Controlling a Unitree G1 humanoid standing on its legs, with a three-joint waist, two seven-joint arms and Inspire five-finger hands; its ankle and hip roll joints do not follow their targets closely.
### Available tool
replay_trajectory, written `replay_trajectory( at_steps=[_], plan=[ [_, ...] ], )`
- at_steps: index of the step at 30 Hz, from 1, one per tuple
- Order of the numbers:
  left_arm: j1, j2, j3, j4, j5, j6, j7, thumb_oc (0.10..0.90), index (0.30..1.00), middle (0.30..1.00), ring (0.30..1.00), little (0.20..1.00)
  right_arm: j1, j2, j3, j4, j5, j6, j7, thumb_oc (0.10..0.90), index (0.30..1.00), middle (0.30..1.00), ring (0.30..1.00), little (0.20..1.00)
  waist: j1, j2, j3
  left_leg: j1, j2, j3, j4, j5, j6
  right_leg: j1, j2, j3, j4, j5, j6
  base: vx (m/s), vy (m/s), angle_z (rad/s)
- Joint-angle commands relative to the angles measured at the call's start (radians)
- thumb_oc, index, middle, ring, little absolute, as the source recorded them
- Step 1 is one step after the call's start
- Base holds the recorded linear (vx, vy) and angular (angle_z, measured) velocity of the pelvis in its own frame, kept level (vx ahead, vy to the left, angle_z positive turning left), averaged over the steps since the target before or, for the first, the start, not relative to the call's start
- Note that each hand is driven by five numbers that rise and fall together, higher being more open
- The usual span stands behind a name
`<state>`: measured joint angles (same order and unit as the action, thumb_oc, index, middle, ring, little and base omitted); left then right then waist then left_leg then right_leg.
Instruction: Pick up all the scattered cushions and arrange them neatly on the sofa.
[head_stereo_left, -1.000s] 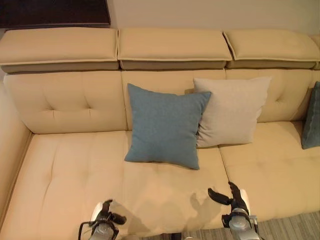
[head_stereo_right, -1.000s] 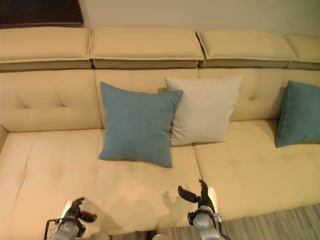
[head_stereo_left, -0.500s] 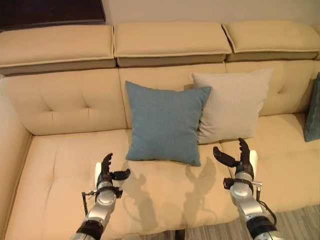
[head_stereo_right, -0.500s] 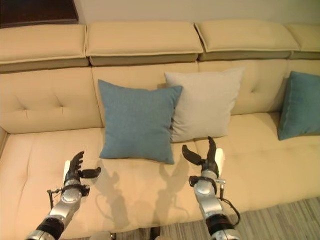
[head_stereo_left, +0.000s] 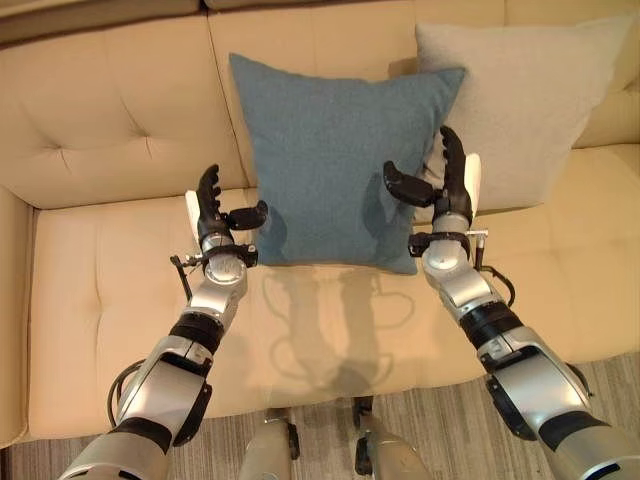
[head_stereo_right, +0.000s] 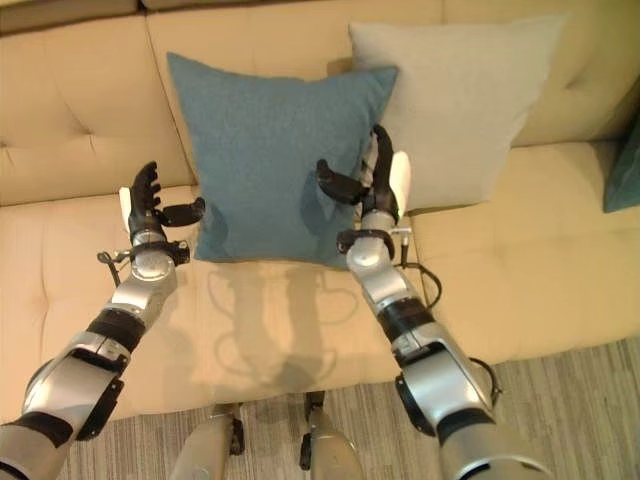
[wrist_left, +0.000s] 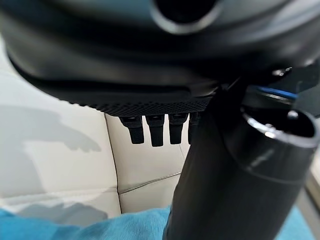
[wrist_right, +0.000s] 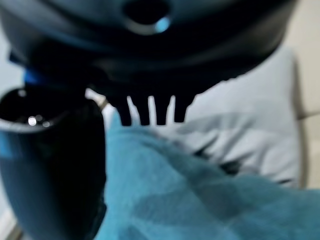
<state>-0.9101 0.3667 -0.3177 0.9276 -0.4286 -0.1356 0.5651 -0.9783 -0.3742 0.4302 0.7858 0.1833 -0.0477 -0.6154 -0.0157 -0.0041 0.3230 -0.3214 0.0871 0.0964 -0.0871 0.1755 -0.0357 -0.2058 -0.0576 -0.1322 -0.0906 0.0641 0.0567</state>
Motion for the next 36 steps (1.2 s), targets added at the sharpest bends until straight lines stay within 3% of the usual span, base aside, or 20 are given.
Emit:
replay_trajectory(
  at_steps=[1,8,16,18,19,21,22,24,25,26,31,36],
  plan=[
    [-0.204,0.057,-0.029,0.087,-0.01,-0.092,0.033,0.8,0.9,0.9,0.9,0.9,-0.173,-0.035,0.011,0.059,0.03,-0.063,-0.034,0.8,0.9,0.9,0.9,0.9,-0.002,-0.026,-0.015,-0.051,0.009,-0.029,0.012,-0.05,-0.075,-0.071,-0.079,0.011,0.092,-0.055,0.075,0.0,0.0,0.0],
    [-0.317,0.029,-0.049,0.23,-0.095,-0.082,-0.022,0.8,0.9,0.9,0.9,0.9,-0.3,0.003,0.084,0.208,0.081,-0.026,-0.002,0.8,0.9,0.9,0.9,0.9,-0.012,-0.035,0.01,-0.106,0.011,-0.031,0.006,-0.027,-0.086,-0.129,-0.078,0.01,0.088,-0.033,0.08,0.0,-0.003,-0.08],
    [-0.317,-0.006,-0.018,0.258,-0.249,-0.084,-0.102,0.8,0.9,0.9,0.9,0.9,-0.288,0.065,0.15,0.188,0.166,-0.02,0.083,0.8,0.9,0.9,0.9,0.9,-0.028,-0.053,0.014,-0.136,0.02,-0.024,0.0,-0.017,-0.091,-0.16,-0.072,0.015,0.07,-0.013,0.084,0.02,-0.012,0.08],
    [-0.295,-0.033,-0.029,0.231,-0.31,-0.081,-0.154,0.8,0.9,0.9,0.9,0.9,-0.271,0.073,0.197,0.167,0.207,-0.015,0.15,0.8,0.9,0.9,0.9,0.9,-0.026,-0.054,0.014,-0.137,0.021,-0.022,0.0,-0.016,-0.092,-0.162,-0.072,0.017,0.066,-0.011,0.084,0.03,-0.022,-0.04],
    [-0.295,-0.033,-0.029,0.231,-0.31,-0.081,-0.154,0.8,0.9,0.9,0.9,0.9,-0.271,0.073,0.197,0.167,0.207,-0.015,0.15,0.726,0.789,0.789,0.789,0.789,-0.026,-0.054,0.014,-0.137,0.021,-0.022,0.0,-0.016,-0.092,-0.162,-0.072,0.017,0.066,-0.011,0.084,0.03,-0.025,-0.02],
    [-0.278,-0.045,-0.041,0.212,-0.339,-0.071,-0.187,0.8,0.9,0.9,0.9,0.9,-0.26,0.064,0.235,0.126,0.265,-0.018,0.202,0.43,0.345,0.345,0.345,0.345,-0.027,-0.052,0.015,-0.134,0.02,-0.022,0.0,-0.015,-0.093,-0.163,-0.072,0.016,0.067,-0.01,0.083,0.01,-0.002,0.02],
    [-0.274,-0.049,-0.046,0.217,-0.341,-0.064,-0.205,0.8,0.9,0.9,0.9,0.9,-0.252,0.061,0.254,0.105,0.29,-0.02,0.234,0.4,0.3,0.3,0.3,0.3,-0.027,-0.051,0.016,-0.133,0.02,-0.021,0.0,-0.014,-0.093,-0.163,-0.072,0.017,0.067,-0.009,0.083,0.02,0.004,0.04],
    [-0.26,-0.058,-0.059,0.225,-0.353,-0.05,-0.241,0.8,0.9,0.9,0.9,0.9,-0.242,0.05,0.299,0.078,0.333,-0.023,0.293,0.4,0.3,0.3,0.3,0.3,-0.028,-0.052,0.016,-0.129,0.02,-0.022,0.0,-0.014,-0.093,-0.161,-0.071,0.019,0.067,-0.009,0.081,0.0,0.0,0.0],
    [-0.25,-0.06,-0.064,0.23,-0.359,-0.043,-0.259,0.615,0.622,0.622,0.622,0.622,-0.237,0.044,0.315,0.066,0.348,-0.025,0.315,0.4,0.3,0.3,0.3,0.3,-0.029,-0.051,0.016,-0.126,0.02,-0.021,0.0,-0.014,-0.093,-0.16,-0.07,0.019,0.067,-0.009,0.081,0.0,0.0,0.0],
    [-0.232,-0.064,-0.077,0.235,-0.37,-0.026,-0.292,0.4,0.3,0.3,0.3,0.3,-0.224,0.037,0.333,0.047,0.366,-0.027,0.343,0.4,0.3,0.3,0.3,0.3,-0.03,-0.05,0.016,-0.119,0.02,-0.02,0.0,-0.015,-0.093,-0.156,-0.071,0.02,0.066,-0.007,0.081,0.0,0.0,0.0],
    [-0.19,-0.071,-0.079,0.227,-0.343,-0.021,-0.3,0.4,0.3,0.3,0.3,0.3,-0.177,0.034,0.315,0.004,0.372,-0.037,0.353,0.4,0.3,0.3,0.3,0.3,-0.032,-0.047,0.017,-0.109,0.021,-0.019,0.0,-0.018,-0.091,-0.149,-0.069,0.021,0.063,-0.007,0.079,0.0,-0.005,-0.05],
    [-0.147,-0.064,-0.055,0.177,-0.265,-0.037,-0.237,0.4,0.3,0.3,0.3,0.3,-0.076,0.033,0.221,-0.086,0.321,-0.067,0.31,0.4,0.3,0.3,0.3,0.3,-0.032,-0.043,0.015,-0.082,0.024,-0.019,0.0,-0.026,-0.087,-0.129,-0.066,0.025,0.064,-0.017,0.076,0.0,-0.021,-0.04]
  ],
)
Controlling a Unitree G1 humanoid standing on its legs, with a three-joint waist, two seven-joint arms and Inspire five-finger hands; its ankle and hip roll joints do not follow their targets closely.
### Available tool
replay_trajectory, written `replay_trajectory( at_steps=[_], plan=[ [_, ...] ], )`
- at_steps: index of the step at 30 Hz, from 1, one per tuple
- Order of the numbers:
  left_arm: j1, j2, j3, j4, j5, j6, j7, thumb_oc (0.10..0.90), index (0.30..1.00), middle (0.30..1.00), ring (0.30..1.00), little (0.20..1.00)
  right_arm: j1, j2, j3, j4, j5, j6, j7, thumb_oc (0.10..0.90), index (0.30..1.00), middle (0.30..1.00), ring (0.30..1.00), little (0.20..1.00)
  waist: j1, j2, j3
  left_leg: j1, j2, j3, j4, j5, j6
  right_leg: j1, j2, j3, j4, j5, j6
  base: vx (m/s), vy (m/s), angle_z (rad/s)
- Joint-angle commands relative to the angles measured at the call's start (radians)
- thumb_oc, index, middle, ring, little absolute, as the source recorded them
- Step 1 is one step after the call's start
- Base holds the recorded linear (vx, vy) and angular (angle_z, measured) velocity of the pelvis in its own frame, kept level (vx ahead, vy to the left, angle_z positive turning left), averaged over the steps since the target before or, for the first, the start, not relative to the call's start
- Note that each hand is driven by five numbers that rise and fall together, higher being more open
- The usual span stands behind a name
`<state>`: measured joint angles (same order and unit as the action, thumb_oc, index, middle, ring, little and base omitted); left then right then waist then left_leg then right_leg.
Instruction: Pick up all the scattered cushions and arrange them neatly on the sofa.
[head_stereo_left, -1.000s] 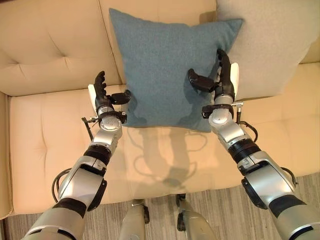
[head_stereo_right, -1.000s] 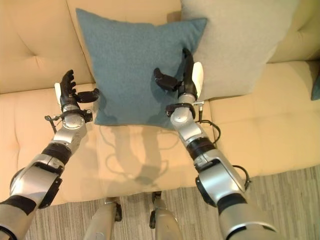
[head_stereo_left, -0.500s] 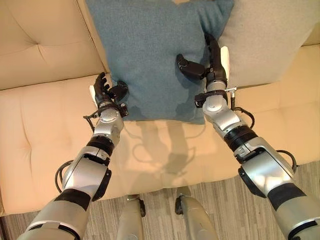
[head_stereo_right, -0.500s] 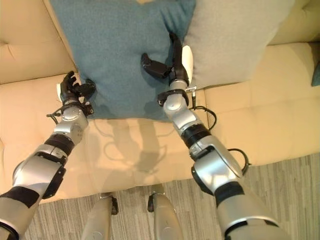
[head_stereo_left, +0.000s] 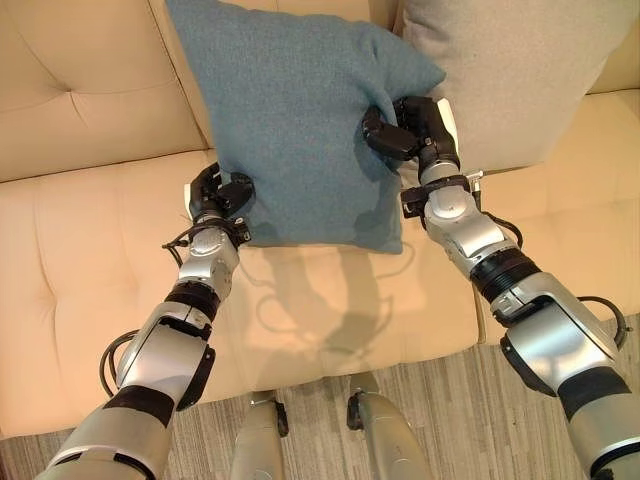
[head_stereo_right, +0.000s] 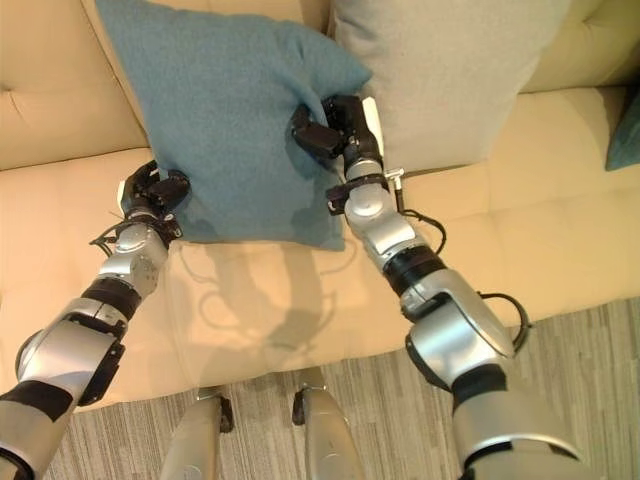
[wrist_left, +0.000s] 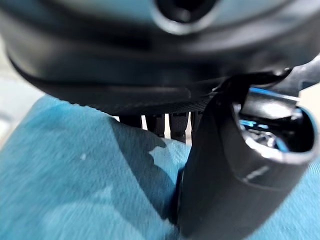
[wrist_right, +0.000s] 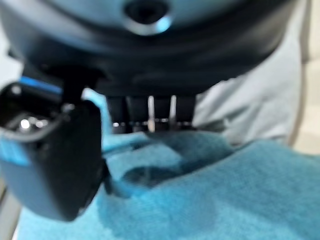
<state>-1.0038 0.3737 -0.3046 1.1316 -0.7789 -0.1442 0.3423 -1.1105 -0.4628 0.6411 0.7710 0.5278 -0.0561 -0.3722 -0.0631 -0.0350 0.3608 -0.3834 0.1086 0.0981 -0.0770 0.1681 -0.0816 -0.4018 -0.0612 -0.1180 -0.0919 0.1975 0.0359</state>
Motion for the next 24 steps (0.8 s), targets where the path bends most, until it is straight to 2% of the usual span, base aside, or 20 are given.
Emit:
replay_trajectory(
  at_steps=[1,2,3,7,13,17,20,24],
  plan=[
    [-0.037,-0.068,-0.056,-0.065,0.098,-0.037,0.004,0.4,0.3,0.3,0.3,0.3,0.092,0.118,-0.025,-0.123,-0.039,-0.076,0.051,0.4,0.3,0.3,0.3,0.3,0.016,-0.01,-0.023,-0.012,0.003,-0.022,-0.009,-0.021,-0.039,0.074,-0.062,0.012,0.066,-0.152,0.097,0.0,-0.009,-0.05],
    [-0.036,-0.069,-0.057,-0.066,0.098,-0.037,0.005,0.4,0.3,0.3,0.3,0.3,0.093,0.118,-0.025,-0.125,-0.039,-0.075,0.051,0.4,0.3,0.3,0.3,0.3,0.016,-0.01,-0.024,-0.012,0.003,-0.021,-0.009,-0.021,-0.039,0.075,-0.062,0.012,0.066,-0.153,0.097,0.01,-0.02,-0.06],
    [-0.001,-0.067,-0.038,-0.142,0.125,-0.057,0.027,0.4,0.3,0.3,0.3,0.3,0.162,0.101,-0.08,-0.207,-0.082,-0.103,0.037,0.4,0.3,0.3,0.3,0.3,0.017,-0.006,-0.026,0.003,0.001,-0.025,-0.007,-0.029,-0.035,0.092,-0.06,0.01,0.065,-0.159,0.098,0.01,-0.018,-0.06],
    [0.078,-0.058,-0.028,-0.274,0.193,-0.083,0.068,0.4,0.3,0.3,0.3,0.3,0.255,0.084,-0.15,-0.306,-0.15,-0.127,0.017,0.4,0.3,0.3,0.3,0.3,0.021,0.0,-0.043,0.032,-0.003,-0.029,-0.003,-0.045,-0.027,0.128,-0.062,0.006,0.062,-0.168,0.098,0.03,-0.01,-0.03],
    [0.392,-0.103,0.039,-0.626,0.311,-0.105,0.119,0.4,0.3,0.3,0.3,0.3,0.597,0.117,-0.368,-0.589,-0.256,-0.167,-0.004,0.4,0.3,0.3,0.3,0.3,0.024,-0.002,-0.116,0.129,-0.02,-0.036,0.013,-0.106,0.002,0.239,-0.081,-0.005,0.059,-0.198,0.104,0.1,0.042,0.06],
    [0.578,-0.1,0.088,-0.834,0.377,-0.111,0.103,0.4,0.3,0.3,0.3,0.3,0.794,0.135,-0.527,-0.741,-0.287,-0.193,0.006,0.4,0.3,0.3,0.3,0.3,0.02,-0.002,-0.172,0.165,-0.041,-0.044,0.08,-0.171,0.028,0.307,-0.105,-0.011,0.069,-0.222,0.114,0.09,0.124,0.15],
    [0.69,-0.074,0.11,-0.934,0.424,-0.103,0.071,0.4,0.3,0.3,0.3,0.3,0.897,0.126,-0.593,-0.794,-0.326,-0.19,0.022,0.4,0.3,0.3,0.3,0.3,0.019,0.004,-0.207,0.192,-0.063,-0.047,0.124,-0.212,0.049,0.337,-0.128,-0.009,0.094,-0.231,0.125,0.03,0.204,0.08],
    [0.855,-0.057,0.15,-0.99,0.444,-0.101,0.02,0.4,0.3,0.3,0.3,0.3,0.993,0.157,-0.639,-0.818,-0.351,-0.186,0.053,0.4,0.3,0.3,0.3,0.3,0.016,0.025,-0.239,0.254,-0.092,-0.032,0.088,-0.215,0.08,0.326,-0.157,-0.012,0.175,-0.218,0.149,-0.02,0.225,-0.01]
  ],
)
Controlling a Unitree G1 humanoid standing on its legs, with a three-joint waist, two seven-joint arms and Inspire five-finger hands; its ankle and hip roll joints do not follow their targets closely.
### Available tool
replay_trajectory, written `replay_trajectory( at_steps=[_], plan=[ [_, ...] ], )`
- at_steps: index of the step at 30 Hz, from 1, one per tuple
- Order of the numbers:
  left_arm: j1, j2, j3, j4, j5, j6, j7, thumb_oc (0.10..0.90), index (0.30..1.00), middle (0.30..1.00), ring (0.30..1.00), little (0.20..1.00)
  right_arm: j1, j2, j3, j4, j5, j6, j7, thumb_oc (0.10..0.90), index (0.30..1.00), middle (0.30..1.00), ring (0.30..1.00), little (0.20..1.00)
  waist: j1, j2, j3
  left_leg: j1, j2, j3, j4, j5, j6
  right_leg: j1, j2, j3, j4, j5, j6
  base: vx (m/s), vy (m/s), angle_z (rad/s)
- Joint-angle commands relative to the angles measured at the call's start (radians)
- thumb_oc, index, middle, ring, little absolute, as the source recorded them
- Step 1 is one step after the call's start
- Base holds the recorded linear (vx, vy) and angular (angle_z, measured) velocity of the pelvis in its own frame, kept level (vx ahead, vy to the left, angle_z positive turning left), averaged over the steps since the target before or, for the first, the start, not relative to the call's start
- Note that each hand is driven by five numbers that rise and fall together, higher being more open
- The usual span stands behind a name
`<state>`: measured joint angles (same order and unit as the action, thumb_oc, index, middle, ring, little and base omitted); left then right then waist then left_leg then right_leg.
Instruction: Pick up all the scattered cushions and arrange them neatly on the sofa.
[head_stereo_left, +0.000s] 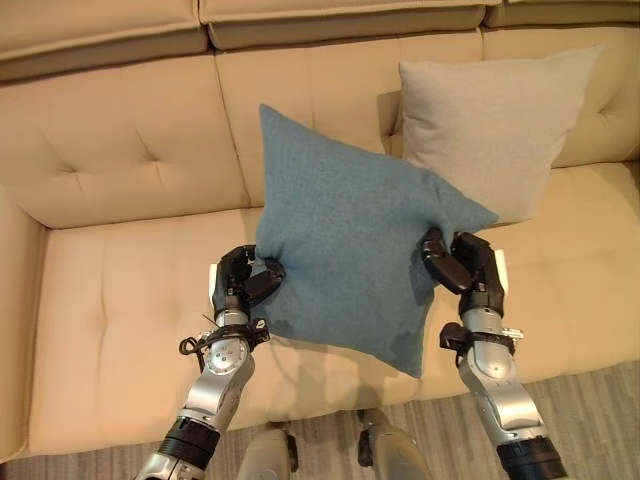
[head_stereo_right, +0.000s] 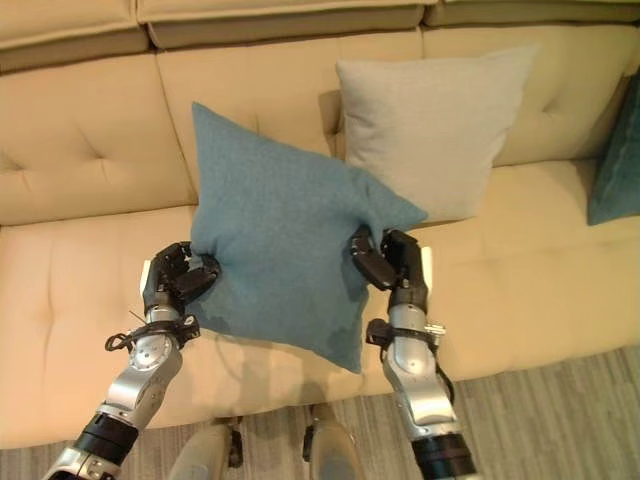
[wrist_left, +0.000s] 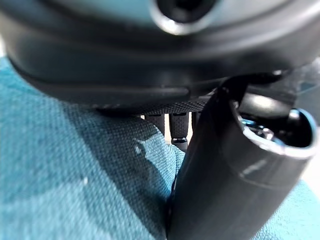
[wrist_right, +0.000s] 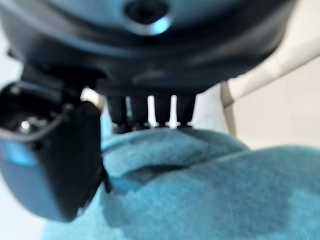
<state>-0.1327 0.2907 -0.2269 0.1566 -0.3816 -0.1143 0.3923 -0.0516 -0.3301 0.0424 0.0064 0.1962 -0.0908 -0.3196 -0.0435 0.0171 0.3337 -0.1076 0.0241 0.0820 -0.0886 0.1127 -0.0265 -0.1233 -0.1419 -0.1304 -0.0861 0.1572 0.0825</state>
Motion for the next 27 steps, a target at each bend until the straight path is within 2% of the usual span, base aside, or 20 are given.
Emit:
replay_trajectory(
  at_steps=[1,2,3,4,7,8,9,10,11,13,15,16,19,20,21,22,23,24,25,27],
  plan=[
    [0.01,0.028,0.079,-0.018,0.046,-0.127,-0.031,0.4,0.3,0.3,0.3,0.3,-0.055,0.04,-0.036,-0.049,-0.005,-0.151,0.007,0.4,0.3,0.3,0.3,0.3,0.0,-0.021,-0.204,-0.003,-0.013,-0.006,0.08,-0.147,0.034,0.028,-0.084,0.0,0.234,-0.167,0.108,-0.17,0.292,-0.25],
    [0.053,0.03,0.079,-0.025,0.05,-0.123,-0.052,0.4,0.3,0.3,0.3,0.3,-0.037,0.049,-0.025,-0.039,-0.01,-0.149,0.011,0.4,0.3,0.3,0.3,0.3,0.015,0.0,-0.183,0.02,-0.009,0.01,0.059,-0.133,0.046,0.016,-0.084,-0.039,0.342,-0.188,0.101,-0.16,0.215,-0.37],
    [0.055,0.03,0.079,-0.026,0.05,-0.122,-0.053,0.4,0.3,0.3,0.3,0.3,-0.035,0.05,-0.024,-0.04,-0.011,-0.149,0.011,0.4,0.3,0.3,0.3,0.3,0.015,-0.001,-0.181,0.024,-0.01,0.011,0.056,-0.132,0.046,0.016,-0.086,-0.037,0.349,-0.192,0.101,-0.21,0.215,-0.5],
    [0.085,0.022,0.068,-0.005,0.052,-0.117,-0.062,0.4,0.3,0.3,0.3,0.3,-0.007,0.06,-0.02,-0.029,-0.022,-0.146,0.019,0.4,0.3,0.3,0.3,0.3,0.021,0.004,-0.174,0.046,-0.017,0.008,0.032,-0.12,0.051,0.036,-0.063,-0.053,0.435,-0.247,0.084,-0.15,0.091,-0.32],
    [0.121,0.02,0.062,-0.002,0.053,-0.108,-0.077,0.4,0.3,0.3,0.3,0.3,0.039,0.073,-0.027,-0.02,-0.021,-0.147,0.024,0.4,0.3,0.3,0.3,0.3,0.032,-0.013,-0.196,0.031,-0.042,-0.012,0.025,-0.091,0.048,0.082,0.043,-0.002,0.471,-0.315,0.063,-0.13,0.039,0.07],
    [0.121,0.02,0.062,-0.002,0.053,-0.108,-0.077,0.4,0.3,0.3,0.3,0.3,0.039,0.073,-0.027,-0.021,-0.021,-0.147,0.024,0.4,0.3,0.3,0.3,0.3,0.033,-0.011,-0.199,0.027,-0.039,-0.012,0.026,-0.09,0.048,0.079,0.046,-0.002,0.468,-0.311,0.062,-0.17,-0.044,0.31],
    [0.132,0.033,0.059,-0.007,0.086,-0.101,-0.078,0.4,0.3,0.3,0.3,0.3,0.061,0.082,-0.025,-0.019,-0.018,-0.153,0.018,0.4,0.3,0.3,0.3,0.3,0.04,-0.027,-0.207,0.009,-0.058,-0.029,0.035,-0.074,0.046,0.117,0.105,0.053,0.451,-0.351,0.041,-0.13,-0.043,0.17],
    [0.132,0.033,0.059,-0.007,0.087,-0.101,-0.078,0.4,0.3,0.3,0.3,0.3,0.06,0.082,-0.025,-0.019,-0.018,-0.153,0.018,0.4,0.3,0.3,0.3,0.3,0.041,-0.025,-0.209,0.006,-0.055,-0.029,0.036,-0.072,0.045,0.116,0.108,0.053,0.446,-0.345,0.04,-0.25,-0.116,0.33],
    [0.149,0.03,0.051,-0.002,0.1,-0.093,-0.079,0.4,0.3,0.3,0.3,0.3,0.075,0.09,-0.009,-0.023,-0.009,-0.156,0.02,0.4,0.3,0.3,0.3,0.3,0.056,-0.042,-0.212,-0.031,-0.065,-0.04,0.044,-0.045,0.041,0.156,0.143,0.093,0.363,-0.396,-0.017,-0.13,-0.076,0.38],
    [0.159,0.028,0.064,0.0,0.099,-0.092,-0.077,0.4,0.3,0.3,0.3,0.3,0.074,0.086,-0.002,-0.021,-0.004,-0.159,0.016,0.4,0.3,0.3,0.3,0.3,0.06,-0.044,-0.214,-0.05,-0.065,-0.05,0.045,-0.023,0.029,0.16,0.156,0.094,0.336,-0.404,-0.027,-0.19,-0.115,0.51],
    [0.17,0.027,0.068,0.007,0.094,-0.091,-0.071,0.4,0.3,0.3,0.3,0.3,0.075,0.068,0.012,-0.027,-0.002,-0.157,0.014,0.4,0.3,0.3,0.3,0.3,0.073,-0.034,-0.208,-0.08,-0.055,-0.055,0.034,0.019,-0.003,0.168,0.184,0.093,0.272,-0.407,-0.047,-0.31,-0.152,0.28],
    [0.186,0.023,0.065,0.006,0.086,-0.094,-0.074,0.4,0.3,0.3,0.3,0.3,0.079,0.057,0.021,-0.037,-0.003,-0.156,0.015,0.4,0.3,0.3,0.3,0.3,0.079,-0.022,-0.204,-0.104,-0.05,-0.065,0.018,0.045,-0.023,0.186,0.196,0.068,0.204,-0.394,-0.058,-0.35,-0.125,0.14],
    [0.19,0.012,0.057,0.011,0.077,-0.094,-0.069,0.4,0.3,0.3,0.3,0.3,0.084,0.039,0.027,-0.044,-0.009,-0.155,0.014,0.4,0.3,0.3,0.3,0.3,0.085,-0.014,-0.184,-0.136,-0.05,-0.07,0.019,0.054,-0.039,0.19,0.194,0.037,0.176,-0.379,-0.06,-0.26,-0.038,0.46],
    [0.177,0.003,0.05,0.015,0.07,-0.096,-0.06,0.4,0.3,0.3,0.3,0.3,0.074,0.028,0.033,-0.04,-0.005,-0.149,0.007,0.4,0.3,0.3,0.3,0.3,0.086,-0.013,-0.155,-0.171,-0.04,-0.042,0.037,0.052,-0.049,0.174,0.182,0.004,0.177,-0.369,-0.062,-0.33,0.001,0.35],
    [0.177,0.002,0.05,0.015,0.07,-0.096,-0.06,0.4,0.3,0.3,0.3,0.3,0.073,0.028,0.033,-0.039,-0.005,-0.15,0.007,0.4,0.3,0.3,0.3,0.3,0.085,-0.012,-0.155,-0.173,-0.04,-0.043,0.041,0.05,-0.049,0.173,0.182,0.003,0.177,-0.37,-0.062,-0.34,0.04,0.5],
    [0.171,-0.005,0.045,0.018,0.064,-0.098,-0.058,0.4,0.3,0.3,0.3,0.3,0.066,0.025,0.038,-0.036,-0.007,-0.144,0.002,0.4,0.3,0.3,0.3,0.3,0.08,-0.019,-0.147,-0.181,-0.03,-0.013,0.069,0.029,-0.04,0.161,0.168,-0.015,0.176,-0.356,-0.057,-0.28,0.081,0.63],
    [0.182,-0.008,0.041,0.015,0.051,-0.1,-0.066,0.4,0.3,0.3,0.3,0.3,0.064,0.016,0.047,-0.04,-0.011,-0.136,0.005,0.4,0.3,0.3,0.3,0.3,0.075,-0.037,-0.142,-0.167,-0.005,0.002,0.139,-0.013,-0.022,0.15,0.132,-0.049,0.166,-0.33,-0.044,-0.35,0.123,0.66],
    [0.185,-0.009,0.037,0.018,0.052,-0.1,-0.071,0.4,0.3,0.3,0.3,0.3,0.064,0.009,0.053,-0.042,-0.015,-0.134,0.011,0.4,0.3,0.3,0.3,0.3,0.074,-0.048,-0.141,-0.157,0.008,-0.012,0.183,-0.041,-0.019,0.143,0.111,-0.066,0.163,-0.312,-0.04,-0.24,0.098,0.41],
    [0.185,-0.009,0.037,0.018,0.052,-0.1,-0.071,0.4,0.3,0.3,0.3,0.3,0.063,0.009,0.053,-0.042,-0.015,-0.134,0.011,0.4,0.3,0.3,0.3,0.3,0.073,-0.047,-0.143,-0.161,0.009,-0.014,0.185,-0.039,-0.019,0.142,0.113,-0.068,0.161,-0.31,-0.04,-0.14,0.088,0.23],
    [0.184,-0.011,0.029,0.031,0.059,-0.1,-0.07,0.4,0.3,0.3,0.3,0.3,0.064,-0.001,0.055,-0.05,-0.021,-0.132,0.02,0.4,0.3,0.3,0.3,0.3,0.064,-0.067,-0.14,-0.136,0.045,-0.026,0.251,-0.095,-0.018,0.134,0.073,-0.102,0.16,-0.295,-0.037,-0.15,0.122,0.41]
  ],
)
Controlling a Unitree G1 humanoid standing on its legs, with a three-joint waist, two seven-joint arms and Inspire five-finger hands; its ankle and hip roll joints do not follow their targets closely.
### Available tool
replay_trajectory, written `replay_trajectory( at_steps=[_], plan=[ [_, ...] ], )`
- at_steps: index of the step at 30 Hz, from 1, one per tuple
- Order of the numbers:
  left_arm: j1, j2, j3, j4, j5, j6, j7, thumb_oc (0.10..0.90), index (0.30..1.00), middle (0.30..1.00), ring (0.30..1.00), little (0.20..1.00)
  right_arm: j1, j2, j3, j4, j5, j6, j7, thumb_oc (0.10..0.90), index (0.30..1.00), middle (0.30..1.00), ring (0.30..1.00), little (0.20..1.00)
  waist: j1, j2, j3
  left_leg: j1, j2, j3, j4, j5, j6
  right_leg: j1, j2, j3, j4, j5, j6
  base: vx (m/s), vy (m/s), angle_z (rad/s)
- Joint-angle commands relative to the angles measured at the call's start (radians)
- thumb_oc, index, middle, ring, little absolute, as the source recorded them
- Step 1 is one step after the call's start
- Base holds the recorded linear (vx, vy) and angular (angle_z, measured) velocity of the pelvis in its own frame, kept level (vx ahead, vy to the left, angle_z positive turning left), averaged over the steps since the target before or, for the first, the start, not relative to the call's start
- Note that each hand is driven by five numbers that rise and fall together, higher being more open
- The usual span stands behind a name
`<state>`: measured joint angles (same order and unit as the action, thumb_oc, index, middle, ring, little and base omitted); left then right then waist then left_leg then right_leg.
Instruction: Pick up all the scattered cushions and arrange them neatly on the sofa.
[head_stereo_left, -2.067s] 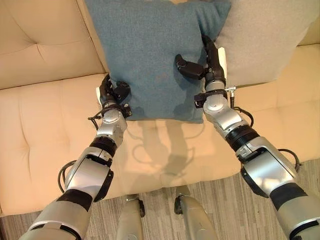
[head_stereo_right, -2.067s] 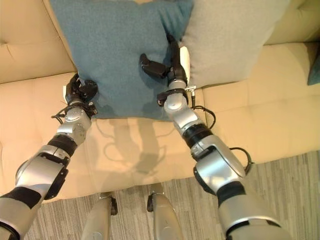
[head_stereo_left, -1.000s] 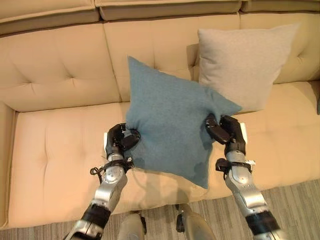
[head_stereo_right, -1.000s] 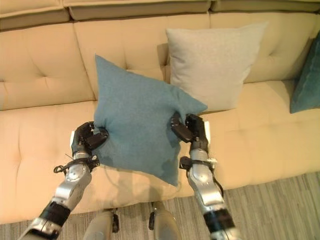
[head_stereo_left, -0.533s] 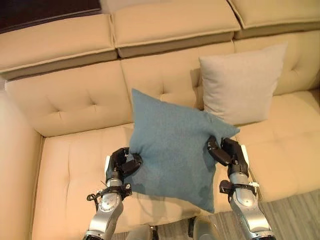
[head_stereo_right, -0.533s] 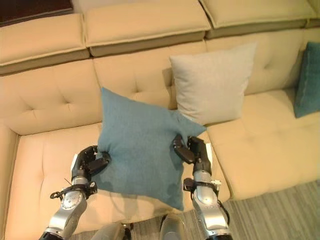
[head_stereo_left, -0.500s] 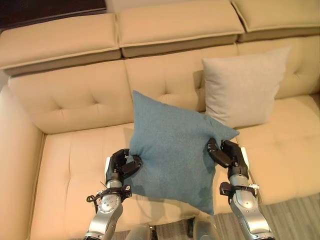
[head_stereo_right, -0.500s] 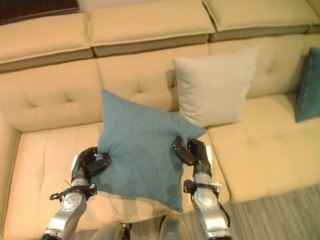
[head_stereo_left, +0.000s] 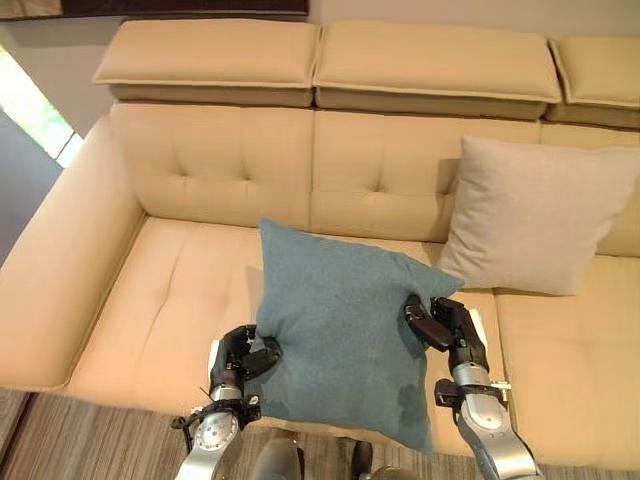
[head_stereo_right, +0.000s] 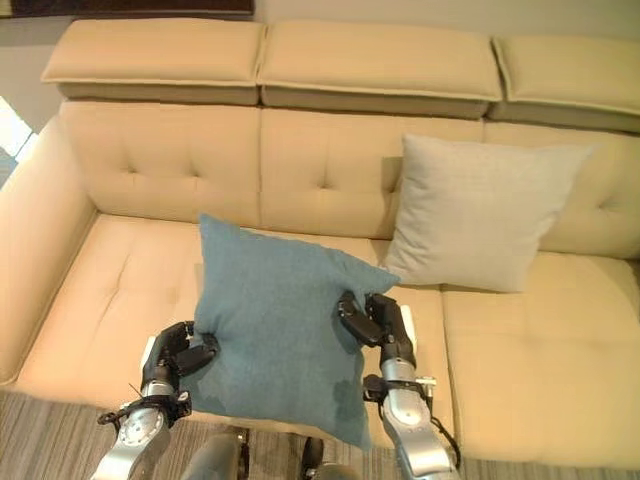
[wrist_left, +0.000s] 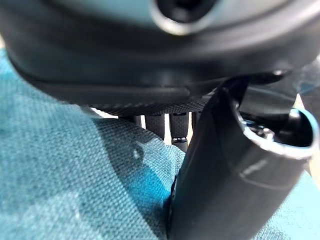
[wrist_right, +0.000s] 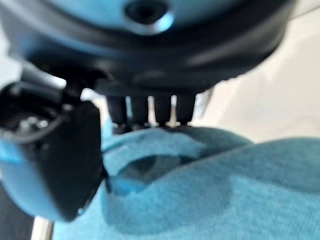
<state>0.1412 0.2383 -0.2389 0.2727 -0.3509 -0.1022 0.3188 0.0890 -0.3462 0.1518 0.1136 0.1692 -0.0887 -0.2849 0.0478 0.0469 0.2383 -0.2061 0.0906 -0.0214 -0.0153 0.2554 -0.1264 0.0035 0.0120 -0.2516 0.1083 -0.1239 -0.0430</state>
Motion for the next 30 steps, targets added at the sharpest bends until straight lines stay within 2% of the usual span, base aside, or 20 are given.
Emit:
replay_trajectory(
  at_steps=[1,2,3,4,5,8,9,10,12,13,16,17,19,20,21,22,23,26,27,30],
  plan=[
    [-0.094,0.034,0.035,-0.072,0.022,-0.115,0.013,0.4,0.3,0.3,0.3,0.3,-0.072,0.006,-0.052,-0.162,0.009,-0.137,-0.006,0.4,0.3,0.3,0.3,0.3,-0.04,-0.111,-0.049,0.005,0.051,0.087,0.215,-0.281,0.078,-0.002,-0.114,-0.019,-0.032,-0.012,0.088,-0.15,0.2,0.47],
    [-0.093,0.03,0.034,-0.066,0.014,-0.118,0.019,0.4,0.3,0.3,0.3,0.3,-0.067,0.003,-0.05,-0.165,0.013,-0.138,0.0,0.4,0.3,0.3,0.3,0.3,-0.047,-0.115,-0.054,0.026,0.091,0.097,0.222,-0.289,0.073,-0.004,-0.13,-0.039,-0.027,-0.015,0.088,-0.1,0.174,0.34],
    [-0.093,0.03,0.034,-0.066,0.014,-0.118,0.019,0.4,0.3,0.3,0.3,0.3,-0.067,0.002,-0.05,-0.165,0.013,-0.138,0.0,0.4,0.3,0.3,0.3,0.3,-0.048,-0.115,-0.053,0.027,0.092,0.096,0.224,-0.29,0.072,-0.003,-0.129,-0.04,-0.027,-0.016,0.087,0.04,0.224,0.7],
    [-0.084,0.029,0.037,-0.056,0.001,-0.118,0.015,0.4,0.3,0.3,0.3,0.3,-0.046,-0.009,-0.052,-0.168,0.007,-0.136,0.012,0.4,0.3,0.3,0.3,0.3,-0.065,-0.115,-0.065,0.082,0.178,0.119,0.229,-0.31,0.047,0.005,-0.153,-0.067,-0.007,-0.038,0.098,0.05,0.252,0.9],
    [-0.08,0.031,0.038,-0.056,-0.002,-0.116,0.01,0.4,0.3,0.3,0.3,0.3,-0.041,-0.014,-0.054,-0.164,-0.004,-0.13,0.015,0.4,0.3,0.3,0.3,0.3,-0.071,-0.113,-0.066,0.089,0.206,0.122,0.239,-0.299,0.035,0.006,-0.169,-0.086,0.002,-0.038,0.103,0.05,0.378,0.98],
    [-0.069,0.029,0.032,-0.055,-0.005,-0.119,0.004,0.4,0.3,0.3,0.3,0.3,-0.029,-0.014,-0.049,-0.147,-0.019,-0.121,0.02,0.4,0.3,0.3,0.3,0.3,-0.083,-0.095,-0.079,0.133,0.234,0.139,0.197,-0.299,0.003,0.013,-0.206,-0.121,0.008,-0.031,0.121,0.03,0.356,0.73],
    [-0.057,0.024,0.021,-0.054,-0.01,-0.113,-0.01,0.4,0.3,0.3,0.3,0.3,-0.031,-0.004,-0.048,-0.139,-0.032,-0.109,0.03,0.4,0.3,0.3,0.3,0.3,-0.081,-0.076,-0.088,0.151,0.182,0.128,0.148,-0.347,0.0,0.012,-0.246,-0.135,0.015,-0.004,0.145,0.04,0.304,0.51],
    [-0.057,0.024,0.021,-0.055,-0.01,-0.113,-0.01,0.4,0.3,0.3,0.3,0.3,-0.031,-0.004,-0.048,-0.138,-0.032,-0.109,0.03,0.4,0.3,0.3,0.3,0.3,-0.082,-0.077,-0.089,0.151,0.18,0.128,0.147,-0.347,0.001,0.012,-0.249,-0.136,0.015,-0.003,0.147,0.05,0.502,0.6],
    [-0.036,0.035,0.023,-0.052,-0.008,-0.115,-0.025,0.4,0.3,0.3,0.3,0.3,-0.073,0.014,-0.017,-0.115,-0.052,-0.093,0.042,0.4,0.3,0.3,0.3,0.3,-0.066,-0.079,-0.084,0.14,0.09,0.119,0.15,-0.402,0.024,-0.003,-0.335,-0.132,0.012,0.077,0.186,0.01,0.549,0.81],
    [-0.036,0.036,0.023,-0.052,-0.008,-0.115,-0.025,0.4,0.3,0.3,0.3,0.3,-0.074,0.015,-0.016,-0.114,-0.052,-0.094,0.042,0.4,0.3,0.3,0.3,0.3,-0.066,-0.081,-0.084,0.139,0.088,0.12,0.151,-0.403,0.025,-0.003,-0.338,-0.131,0.012,0.078,0.188,-0.02,0.482,0.62],
    [-0.02,0.059,0.033,-0.039,0.018,-0.102,-0.038,0.4,0.3,0.3,0.3,0.3,-0.113,0.052,0.026,-0.1,-0.066,-0.083,0.052,0.4,0.3,0.3,0.3,0.3,-0.045,-0.078,-0.075,0.139,0.019,0.136,0.13,-0.427,0.067,-0.038,-0.411,-0.139,0.009,0.166,0.227,-0.08,0.46,0.22],
    [-0.016,0.073,0.037,-0.025,0.04,-0.092,-0.052,0.4,0.3,0.3,0.3,0.3,-0.123,0.068,0.049,-0.097,-0.093,-0.081,0.058,0.4,0.3,0.3,0.3,0.3,-0.038,-0.069,-0.064,0.128,-0.014,0.131,0.12,-0.426,0.088,-0.051,-0.425,-0.13,0.03,0.168,0.218,-0.16,0.537,0.35],
    [-0.017,0.078,0.04,-0.02,0.044,-0.089,-0.057,0.4,0.3,0.3,0.3,0.3,-0.126,0.069,0.054,-0.096,-0.115,-0.084,0.055,0.4,0.3,0.3,0.3,0.3,-0.044,-0.072,-0.062,0.107,-0.032,0.131,0.118,-0.4,0.102,-0.069,-0.422,-0.107,0.045,0.169,0.202,-0.08,0.384,0.29],
    [-0.016,0.077,0.043,-0.015,0.045,-0.081,-0.059,0.4,0.3,0.3,0.3,0.3,-0.121,0.069,0.064,-0.105,-0.145,-0.079,0.065,0.4,0.3,0.3,0.3,0.3,-0.056,-0.061,-0.063,0.109,-0.061,0.104,0.091,-0.383,0.124,-0.084,-0.332,0.0,0.124,0.108,0.172,0.03,0.245,0.3],
    [-0.016,0.077,0.043,-0.015,0.045,-0.081,-0.059,0.4,0.3,0.3,0.3,0.3,-0.121,0.069,0.064,-0.105,-0.145,-0.079,0.065,0.4,0.3,0.3,0.3,0.3,-0.056,-0.061,-0.063,0.109,-0.061,0.104,0.091,-0.383,0.124,-0.085,-0.332,0.0,0.124,0.108,0.172,0.07,0.439,0.51],
    [-0.023,0.08,0.041,-0.006,0.049,-0.073,-0.056,0.4,0.3,0.3,0.3,0.3,-0.132,0.072,0.091,-0.101,-0.145,-0.078,0.071,0.4,0.3,0.3,0.3,0.3,-0.045,-0.059,-0.075,0.114,-0.081,0.104,0.058,-0.37,0.136,-0.074,-0.261,-0.025,0.145,0.045,0.154,0.04,0.194,0.47],
    [-0.023,0.08,0.041,-0.006,0.049,-0.073,-0.056,0.4,0.3,0.3,0.3,0.3,-0.133,0.072,0.091,-0.101,-0.145,-0.078,0.071,0.4,0.3,0.3,0.3,0.3,-0.046,-0.059,-0.074,0.115,-0.081,0.103,0.057,-0.37,0.136,-0.073,-0.261,-0.026,0.145,0.045,0.154,0.06,0.291,0.38],
    [-0.032,0.074,0.038,0.013,0.05,-0.062,-0.051,0.4,0.3,0.3,0.3,0.3,-0.135,0.079,0.126,-0.091,-0.154,-0.079,0.08,0.4,0.3,0.3,0.3,0.3,-0.022,-0.071,-0.084,0.137,-0.091,0.132,0.023,-0.359,0.133,-0.075,-0.202,-0.14,0.155,-0.01,0.131,0.09,0.14,-0.18],
    [-0.031,0.073,0.039,0.019,0.051,-0.059,-0.052,0.4,0.3,0.3,0.3,0.3,-0.13,0.082,0.136,-0.085,-0.148,-0.079,0.084,0.4,0.3,0.3,0.3,0.3,-0.018,-0.081,-0.084,0.158,-0.095,0.135,0.017,-0.38,0.126,-0.073,-0.18,-0.148,0.153,-0.036,0.134,0.14,0.084,-0.33],
    [-0.027,0.07,0.042,0.027,0.051,-0.051,-0.057,0.4,0.3,0.3,0.3,0.3,-0.128,0.079,0.156,-0.072,-0.146,-0.078,0.096,0.4,0.3,0.3,0.3,0.3,-0.015,-0.101,-0.074,0.172,-0.102,0.159,0.024,-0.388,0.124,-0.092,-0.137,-0.189,0.12,-0.03,0.135,0.08,0.061,-0.27]
  ],
)
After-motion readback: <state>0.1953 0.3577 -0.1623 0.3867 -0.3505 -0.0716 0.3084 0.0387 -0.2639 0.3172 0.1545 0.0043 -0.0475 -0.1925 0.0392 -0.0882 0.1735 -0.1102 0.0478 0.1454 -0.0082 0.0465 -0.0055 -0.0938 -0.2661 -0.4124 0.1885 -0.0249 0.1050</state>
